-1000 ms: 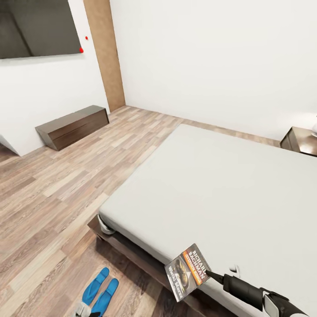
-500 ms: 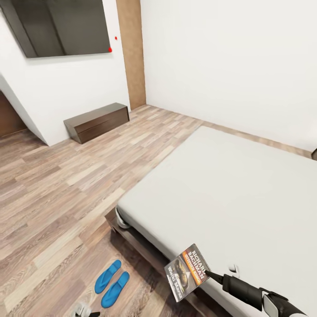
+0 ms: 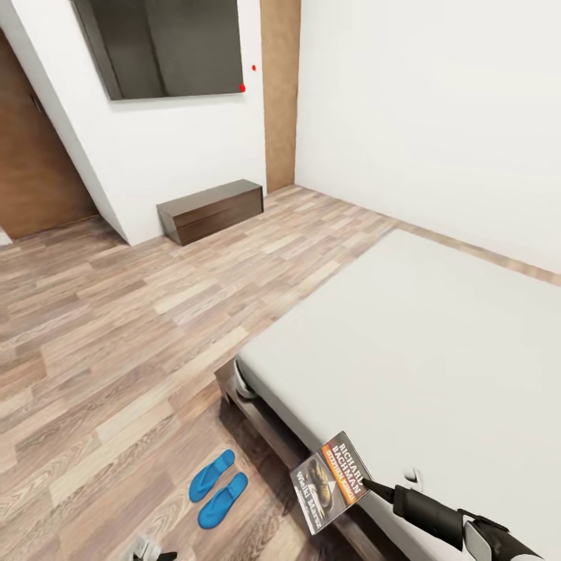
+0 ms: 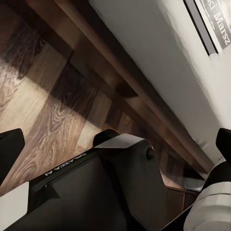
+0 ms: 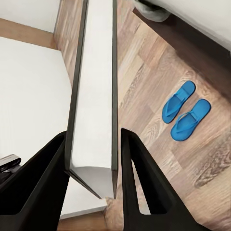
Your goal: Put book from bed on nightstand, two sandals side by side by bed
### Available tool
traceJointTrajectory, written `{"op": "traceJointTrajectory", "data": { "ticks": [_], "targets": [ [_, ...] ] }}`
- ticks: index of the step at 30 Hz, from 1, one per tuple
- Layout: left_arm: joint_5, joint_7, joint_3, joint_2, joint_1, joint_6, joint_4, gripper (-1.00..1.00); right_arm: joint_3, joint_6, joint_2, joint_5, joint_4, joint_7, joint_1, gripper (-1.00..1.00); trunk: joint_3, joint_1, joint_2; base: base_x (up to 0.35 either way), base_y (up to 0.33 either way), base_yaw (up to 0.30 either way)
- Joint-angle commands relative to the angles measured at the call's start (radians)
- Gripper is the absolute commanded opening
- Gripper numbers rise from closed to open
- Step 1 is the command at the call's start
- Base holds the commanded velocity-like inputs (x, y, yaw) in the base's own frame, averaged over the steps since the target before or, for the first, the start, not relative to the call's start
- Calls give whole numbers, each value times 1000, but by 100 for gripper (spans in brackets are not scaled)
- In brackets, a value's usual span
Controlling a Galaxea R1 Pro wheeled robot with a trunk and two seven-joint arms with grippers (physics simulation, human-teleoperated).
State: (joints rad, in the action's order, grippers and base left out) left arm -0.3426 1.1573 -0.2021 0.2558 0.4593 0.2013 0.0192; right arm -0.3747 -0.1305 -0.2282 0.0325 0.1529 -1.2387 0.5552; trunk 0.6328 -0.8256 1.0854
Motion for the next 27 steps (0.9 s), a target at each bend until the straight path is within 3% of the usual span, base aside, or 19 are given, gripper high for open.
{"op": "traceJointTrajectory", "data": {
  "ticks": [1,27],
  "targets": [
    [-7,2,-9,0,1,6,-1,100,-3,-11,0,4,0,-4,0,-100,1,0,1,0,0,292],
    [-7,-2,-10,-4,1,6,-1,100,-3,-11,0,4,0,-4,0,-100,1,0,1,0,0,292]
  ]
}}
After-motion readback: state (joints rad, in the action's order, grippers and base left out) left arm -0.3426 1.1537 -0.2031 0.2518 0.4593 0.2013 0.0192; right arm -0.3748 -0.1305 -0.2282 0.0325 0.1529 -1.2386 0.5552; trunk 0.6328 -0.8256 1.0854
